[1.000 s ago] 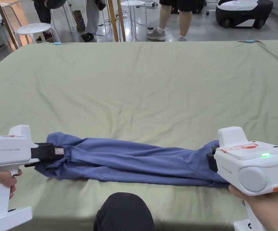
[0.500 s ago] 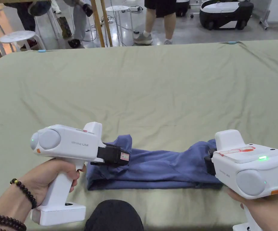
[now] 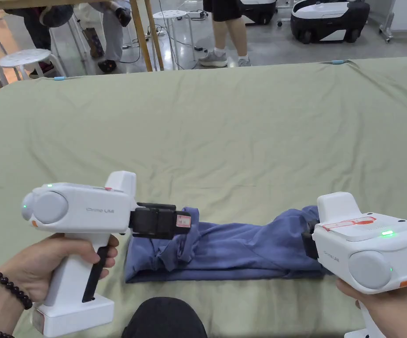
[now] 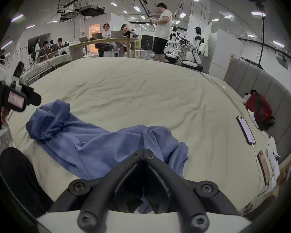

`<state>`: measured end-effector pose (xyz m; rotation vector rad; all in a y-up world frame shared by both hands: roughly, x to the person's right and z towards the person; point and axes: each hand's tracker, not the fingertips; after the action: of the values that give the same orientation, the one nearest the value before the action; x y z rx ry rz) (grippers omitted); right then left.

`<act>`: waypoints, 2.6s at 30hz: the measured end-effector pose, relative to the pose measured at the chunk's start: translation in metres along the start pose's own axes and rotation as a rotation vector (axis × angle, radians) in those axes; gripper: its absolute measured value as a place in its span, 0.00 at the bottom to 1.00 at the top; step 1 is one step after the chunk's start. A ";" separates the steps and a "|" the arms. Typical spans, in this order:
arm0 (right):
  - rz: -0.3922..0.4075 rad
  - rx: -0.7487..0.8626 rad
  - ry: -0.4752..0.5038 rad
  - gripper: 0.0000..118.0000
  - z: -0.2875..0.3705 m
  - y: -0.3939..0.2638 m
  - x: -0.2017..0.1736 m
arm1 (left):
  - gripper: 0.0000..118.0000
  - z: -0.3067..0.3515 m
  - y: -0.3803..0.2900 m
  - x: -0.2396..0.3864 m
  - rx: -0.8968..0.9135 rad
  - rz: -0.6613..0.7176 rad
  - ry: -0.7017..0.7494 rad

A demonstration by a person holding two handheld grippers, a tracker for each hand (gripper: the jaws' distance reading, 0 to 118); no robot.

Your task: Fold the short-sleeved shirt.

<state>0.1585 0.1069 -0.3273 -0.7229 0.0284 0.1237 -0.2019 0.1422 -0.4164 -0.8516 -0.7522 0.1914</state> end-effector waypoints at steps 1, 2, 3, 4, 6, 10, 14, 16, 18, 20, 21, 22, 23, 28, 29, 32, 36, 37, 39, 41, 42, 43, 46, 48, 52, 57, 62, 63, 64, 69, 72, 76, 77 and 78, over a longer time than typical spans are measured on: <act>0.001 0.000 0.004 0.00 -0.001 0.000 -0.001 | 0.91 0.005 0.001 -0.005 0.015 0.040 0.015; 0.001 0.000 0.008 0.00 -0.001 0.000 -0.002 | 0.74 0.009 0.001 -0.009 0.023 0.075 0.019; 0.001 0.000 0.013 0.00 -0.001 -0.001 -0.003 | 0.40 0.013 0.001 -0.015 0.025 0.108 0.028; 0.002 0.000 0.017 0.00 -0.001 -0.002 -0.004 | 0.07 0.012 0.003 -0.030 0.016 0.114 0.048; 0.005 -0.001 0.023 0.00 -0.002 -0.002 -0.006 | 0.00 0.004 -0.003 -0.032 -0.013 0.072 0.166; 0.000 0.001 0.037 0.00 0.000 -0.003 -0.005 | 0.00 -0.015 -0.009 -0.022 -0.102 0.069 0.095; -0.009 0.008 0.035 0.00 0.006 -0.004 0.001 | 0.00 -0.031 -0.005 -0.007 -0.123 0.044 0.076; -0.016 0.011 0.029 0.00 0.009 -0.006 0.004 | 0.00 -0.043 0.001 -0.009 -0.163 0.045 0.033; -0.025 0.012 0.023 0.00 0.010 -0.008 0.008 | 0.00 -0.060 0.003 -0.002 -0.218 0.027 0.028; -0.034 0.011 0.018 0.00 0.012 -0.010 0.012 | 0.00 -0.074 0.006 0.005 -0.259 -0.010 0.023; -0.036 0.007 0.014 0.00 0.011 -0.011 0.014 | 0.00 -0.081 0.007 0.008 -0.268 -0.021 0.013; -0.037 0.006 0.009 0.00 0.011 -0.012 0.016 | 0.00 -0.088 0.009 0.011 -0.323 -0.050 -0.020; -0.039 0.006 0.004 0.00 0.011 -0.012 0.018 | 0.00 -0.093 0.010 0.014 -0.328 -0.061 -0.027; -0.054 0.002 -0.008 0.00 0.013 -0.015 0.021 | 0.00 -0.115 0.018 0.027 -0.381 -0.077 -0.012; -0.056 0.002 -0.009 0.00 0.014 -0.016 0.020 | 0.00 -0.116 0.019 0.026 -0.384 -0.087 -0.017; -0.059 -0.002 -0.008 0.00 0.015 -0.018 0.020 | 0.00 -0.106 0.025 0.028 -0.374 -0.076 -0.013; -0.044 -0.002 -0.008 0.00 0.017 -0.017 0.017 | 0.00 -0.065 0.027 0.032 -0.243 -0.040 -0.058; -0.046 0.004 -0.003 0.00 0.018 -0.016 0.017 | 0.00 -0.054 0.026 0.032 -0.209 -0.029 -0.068; -0.044 0.014 0.001 0.00 0.021 -0.015 0.015 | 0.00 -0.033 0.019 0.028 -0.138 -0.004 -0.030; -0.040 0.023 0.007 0.00 0.021 -0.015 0.014 | 0.00 -0.015 0.010 0.023 -0.088 0.034 -0.026; -0.039 0.027 0.011 0.00 0.021 -0.015 0.013 | 0.00 -0.005 0.005 0.019 -0.056 0.058 -0.020; -0.036 0.029 0.015 0.00 0.022 -0.015 0.011 | 0.00 0.003 0.000 0.014 -0.034 0.084 -0.006; -0.020 0.037 0.033 0.00 0.027 -0.013 0.006 | 0.00 0.012 -0.013 0.004 -0.013 0.136 0.071; -0.011 0.037 0.038 0.00 0.030 -0.014 0.003 | 0.00 0.010 -0.016 -0.016 -0.008 0.159 0.114; -0.001 0.045 0.062 0.00 0.035 -0.017 0.000 | 0.77 0.010 -0.025 -0.027 0.040 0.221 0.108; 0.004 0.037 0.066 0.00 0.035 -0.018 0.000 | 0.96 0.009 -0.034 -0.018 0.105 0.231 0.181; 0.002 0.031 0.067 0.00 0.033 -0.018 0.002 | 0.90 0.000 -0.040 -0.045 0.059 0.377 0.050; 0.003 0.029 0.067 0.00 0.033 -0.018 0.002 | 0.86 -0.003 -0.042 -0.046 0.056 0.381 0.024; 0.004 0.028 0.066 0.00 0.032 -0.018 0.002 | 0.85 -0.009 -0.042 -0.075 0.055 0.380 0.023; 0.004 0.027 0.065 0.00 0.030 -0.015 0.003 | 0.84 -0.025 -0.056 -0.047 0.037 0.390 0.020; 0.007 0.026 0.063 0.00 0.029 -0.014 0.003 | 0.77 -0.024 -0.054 -0.047 0.043 0.390 -0.002; 0.006 0.019 0.061 0.00 0.026 -0.015 0.002 | 0.19 -0.026 -0.047 -0.075 0.027 0.386 0.022; 0.007 0.016 0.062 0.00 0.025 -0.015 0.001 | 0.19 -0.027 -0.045 -0.083 0.019 0.397 0.011; 0.009 0.012 0.063 0.00 0.024 -0.016 0.000 | 0.18 -0.025 -0.044 -0.084 0.034 0.374 0.018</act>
<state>0.1602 0.1112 -0.2991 -0.7150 0.0928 0.1092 -0.2522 0.0611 -0.4382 -0.9554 -0.5659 0.5269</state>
